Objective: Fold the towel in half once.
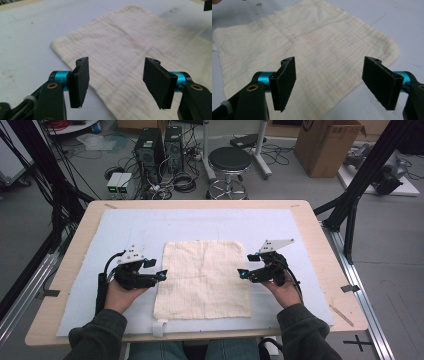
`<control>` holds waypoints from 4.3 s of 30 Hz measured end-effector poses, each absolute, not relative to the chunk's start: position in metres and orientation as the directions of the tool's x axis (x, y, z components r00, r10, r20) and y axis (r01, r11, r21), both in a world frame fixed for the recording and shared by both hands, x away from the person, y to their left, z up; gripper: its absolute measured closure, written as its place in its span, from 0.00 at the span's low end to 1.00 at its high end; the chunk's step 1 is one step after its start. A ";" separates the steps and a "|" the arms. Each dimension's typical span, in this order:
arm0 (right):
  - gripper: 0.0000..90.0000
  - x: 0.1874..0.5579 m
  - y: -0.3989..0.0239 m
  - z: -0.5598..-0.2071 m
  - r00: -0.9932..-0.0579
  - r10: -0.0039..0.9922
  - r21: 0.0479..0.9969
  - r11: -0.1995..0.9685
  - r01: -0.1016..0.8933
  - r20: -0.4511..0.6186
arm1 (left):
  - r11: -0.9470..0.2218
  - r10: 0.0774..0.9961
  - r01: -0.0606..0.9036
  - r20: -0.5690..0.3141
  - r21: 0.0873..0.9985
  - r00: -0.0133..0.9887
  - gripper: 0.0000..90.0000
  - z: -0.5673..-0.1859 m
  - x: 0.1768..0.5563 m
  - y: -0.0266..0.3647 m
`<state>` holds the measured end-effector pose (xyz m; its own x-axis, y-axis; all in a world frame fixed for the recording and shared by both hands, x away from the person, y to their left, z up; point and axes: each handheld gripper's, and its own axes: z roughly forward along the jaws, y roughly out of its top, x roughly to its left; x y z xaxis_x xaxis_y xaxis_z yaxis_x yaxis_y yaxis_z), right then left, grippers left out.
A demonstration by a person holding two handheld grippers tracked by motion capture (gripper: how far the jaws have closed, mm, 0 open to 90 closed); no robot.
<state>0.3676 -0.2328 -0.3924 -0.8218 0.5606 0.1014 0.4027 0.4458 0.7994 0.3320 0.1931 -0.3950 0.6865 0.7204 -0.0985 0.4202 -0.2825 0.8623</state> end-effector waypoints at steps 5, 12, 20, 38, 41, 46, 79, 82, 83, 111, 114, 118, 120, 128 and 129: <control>0.32 0.391 -0.235 -0.389 -0.803 0.589 0.789 0.447 0.422 0.096 | -0.269 0.728 0.426 -0.107 0.864 0.677 0.46 -0.389 0.353 0.189; 0.36 0.415 -0.233 -0.380 -0.796 0.600 0.795 0.445 0.413 0.077 | -0.281 0.737 0.489 -0.140 0.826 0.661 0.48 -0.390 0.384 0.185; 0.41 0.445 -0.237 -0.381 -0.755 0.649 0.801 0.402 0.444 0.093 | -0.241 0.792 0.488 -0.120 0.839 0.598 0.52 -0.397 0.408 0.191; 0.69 0.477 -0.232 -0.423 -0.677 0.722 0.726 0.387 0.568 0.145 | -0.164 0.867 0.588 -0.168 0.792 0.469 0.67 -0.436 0.440 0.186; 0.70 0.481 -0.234 -0.428 -0.666 0.723 0.714 0.367 0.596 0.184 | -0.161 0.869 0.594 -0.172 0.789 0.464 0.67 -0.439 0.442 0.186; 0.72 0.486 -0.231 -0.438 -0.646 0.737 0.688 0.366 0.627 0.198 | -0.171 0.871 0.598 -0.164 0.783 0.463 0.67 -0.442 0.444 0.183; 0.97 0.476 -0.227 -0.399 -0.713 0.677 0.776 0.348 0.526 0.180 | -0.196 0.836 0.483 -0.113 0.853 0.537 0.97 -0.413 0.429 0.192; 0.97 0.469 -0.226 -0.393 -0.736 0.655 0.789 0.356 0.500 0.171 | -0.214 0.826 0.470 -0.098 0.857 0.554 0.97 -0.408 0.424 0.190; 0.97 0.465 -0.225 -0.391 -0.741 0.650 0.789 0.361 0.498 0.170 | -0.216 0.823 0.465 -0.095 0.859 0.560 0.97 -0.406 0.422 0.189; 0.97 0.424 -0.227 -0.380 -0.801 0.587 0.783 0.441 0.438 0.117 | -0.307 0.775 0.387 -0.007 0.870 0.632 0.97 -0.402 0.364 0.199; 0.97 0.420 -0.228 -0.378 -0.802 0.585 0.784 0.441 0.438 0.118 | -0.308 0.773 0.383 -0.005 0.871 0.635 0.97 -0.400 0.360 0.201; 0.97 0.414 -0.225 -0.376 -0.814 0.572 0.776 0.467 0.423 0.100 | -0.346 0.755 0.374 0.019 0.861 0.656 0.97 -0.399 0.354 0.200; 0.97 0.411 -0.227 -0.377 -0.812 0.576 0.780 0.463 0.422 0.097 | -0.349 0.750 0.368 0.021 0.862 0.661 0.97 -0.400 0.351 0.200; 0.97 0.400 -0.236 -0.385 -0.814 0.572 0.779 0.463 0.423 0.101 | -0.363 0.727 0.359 0.021 0.860 0.686 0.97 -0.405 0.340 0.199; 0.97 0.398 -0.237 -0.386 -0.817 0.568 0.779 0.466 0.419 0.101 | -0.367 0.725 0.356 0.024 0.860 0.689 0.97 -0.405 0.338 0.199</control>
